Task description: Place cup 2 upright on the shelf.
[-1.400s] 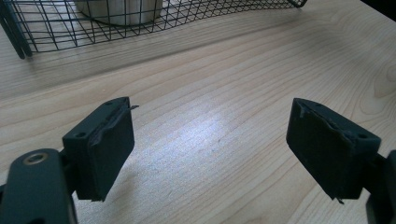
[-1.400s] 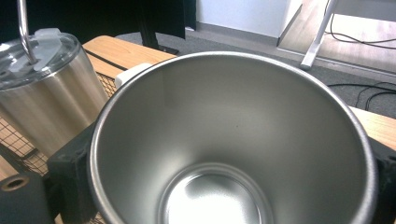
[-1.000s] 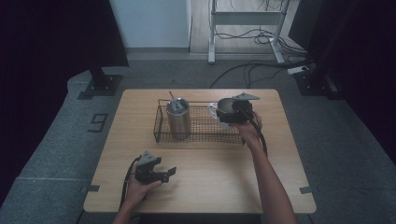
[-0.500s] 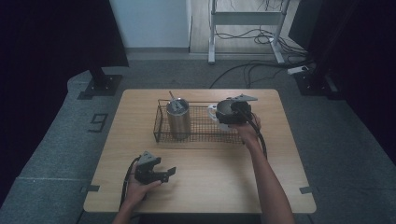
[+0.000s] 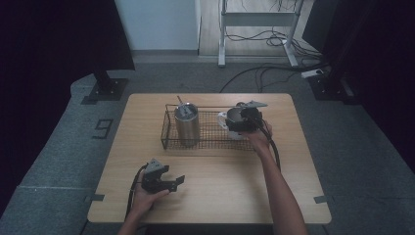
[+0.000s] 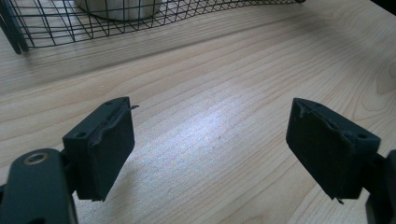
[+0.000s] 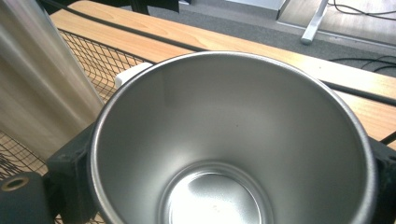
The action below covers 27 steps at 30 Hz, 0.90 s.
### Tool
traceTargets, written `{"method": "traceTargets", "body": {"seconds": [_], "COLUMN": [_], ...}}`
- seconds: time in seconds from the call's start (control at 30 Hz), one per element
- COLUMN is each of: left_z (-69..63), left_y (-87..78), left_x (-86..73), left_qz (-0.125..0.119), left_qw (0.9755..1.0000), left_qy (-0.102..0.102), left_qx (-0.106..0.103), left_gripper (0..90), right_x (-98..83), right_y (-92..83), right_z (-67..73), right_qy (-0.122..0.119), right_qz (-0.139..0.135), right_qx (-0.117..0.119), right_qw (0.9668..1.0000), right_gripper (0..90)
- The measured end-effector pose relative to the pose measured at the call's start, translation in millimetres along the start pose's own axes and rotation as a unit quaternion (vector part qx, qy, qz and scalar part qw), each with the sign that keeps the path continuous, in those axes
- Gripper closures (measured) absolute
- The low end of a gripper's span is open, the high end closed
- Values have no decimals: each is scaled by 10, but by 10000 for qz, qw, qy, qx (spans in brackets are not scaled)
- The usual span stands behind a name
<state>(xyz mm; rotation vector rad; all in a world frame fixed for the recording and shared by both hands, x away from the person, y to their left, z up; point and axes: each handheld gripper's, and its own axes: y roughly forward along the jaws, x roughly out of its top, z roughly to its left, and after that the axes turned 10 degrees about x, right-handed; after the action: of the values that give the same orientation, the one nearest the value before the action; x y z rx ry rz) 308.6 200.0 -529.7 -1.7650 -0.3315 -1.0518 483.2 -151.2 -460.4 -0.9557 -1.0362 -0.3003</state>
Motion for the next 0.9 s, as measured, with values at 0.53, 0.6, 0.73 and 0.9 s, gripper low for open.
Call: {"method": "traceTargets", "body": {"seconds": [0.53, 0.6, 0.73, 0.9], "left_z": [-1, -1, -1, -3], "left_y": [2, 3, 5, 6], "left_x": [-1, -1, -2, -3], "left_qz": [7, 10, 21, 20], "left_qw": [10000, 10000, 10000, 10000], "left_qy": [14, 13, 10, 9], "left_qx": [-3, -3, -10, -18], "left_gripper": [156, 157, 157, 157], "right_x": [-46, -52, -63, -80], "right_y": [44, 51, 63, 80], "right_z": [-24, -25, -29, -40], "right_qy": [27, 27, 36, 19], "right_qz": [77, 104, 119, 153], "right_qx": [-56, -57, -74, -109], "right_qw": [10000, 9999, 9999, 9998], "right_gripper": [63, 63, 63, 63]}}
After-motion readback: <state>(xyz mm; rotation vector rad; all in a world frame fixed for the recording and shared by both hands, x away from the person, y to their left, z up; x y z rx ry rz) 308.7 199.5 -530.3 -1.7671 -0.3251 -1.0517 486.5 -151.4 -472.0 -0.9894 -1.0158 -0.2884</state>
